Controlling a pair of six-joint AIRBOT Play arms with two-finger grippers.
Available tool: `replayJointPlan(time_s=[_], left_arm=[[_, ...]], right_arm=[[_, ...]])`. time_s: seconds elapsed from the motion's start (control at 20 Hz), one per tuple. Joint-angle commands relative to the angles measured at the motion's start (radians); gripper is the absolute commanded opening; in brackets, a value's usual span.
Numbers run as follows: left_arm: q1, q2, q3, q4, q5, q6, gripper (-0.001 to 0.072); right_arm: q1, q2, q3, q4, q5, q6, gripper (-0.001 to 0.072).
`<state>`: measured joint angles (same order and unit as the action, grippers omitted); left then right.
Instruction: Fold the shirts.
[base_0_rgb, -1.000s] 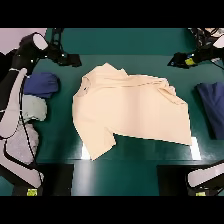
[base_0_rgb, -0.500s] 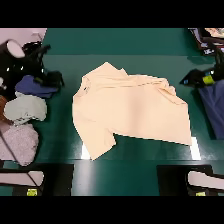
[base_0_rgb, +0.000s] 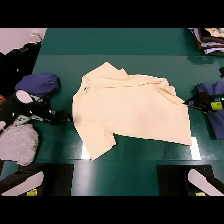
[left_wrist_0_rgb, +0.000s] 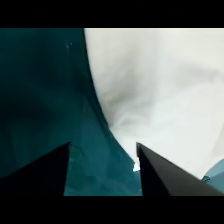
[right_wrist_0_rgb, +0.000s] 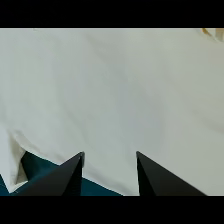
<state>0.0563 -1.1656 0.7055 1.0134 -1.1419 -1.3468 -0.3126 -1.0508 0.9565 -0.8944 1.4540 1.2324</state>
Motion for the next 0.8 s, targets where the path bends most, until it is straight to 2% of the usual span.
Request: replayJointPlan(time_s=[0.0, 0.25, 0.45, 0.5, 0.55, 0.75], left_arm=[[0.002, 0.023, -0.116, -0.15, 0.149, 0.049, 0.048], [-0.006, 0.014, -0.117, -0.211, 0.198, 0.091, 0.048], [-0.134, -0.013, -0.116, -0.211, 0.219, 0.09, 0.0478], [-0.151, -0.013, -0.114, -0.214, 0.226, 0.09, 0.0347], [-0.151, -0.013, -0.106, -0.212, 0.224, 0.092, 0.0029], [-0.149, -0.001, -0.012, -0.187, 0.154, 0.1, 0.0035]], right_arm=[[-0.059, 0.083, -0.056, 0.013, 0.008, -0.003, 0.0387], [-0.116, 0.158, -0.103, 0.012, 0.016, -0.003, 0.0386], [-0.165, 0.188, -0.146, 0.003, 0.016, -0.003, 0.0386], [-0.19, 0.196, -0.165, -0.007, 0.023, -0.003, 0.0386], [-0.221, 0.202, -0.189, -0.035, 0.034, -0.003, 0.0386], [-0.314, 0.203, -0.307, -0.27, 0.042, 0.001, 0.0389]])
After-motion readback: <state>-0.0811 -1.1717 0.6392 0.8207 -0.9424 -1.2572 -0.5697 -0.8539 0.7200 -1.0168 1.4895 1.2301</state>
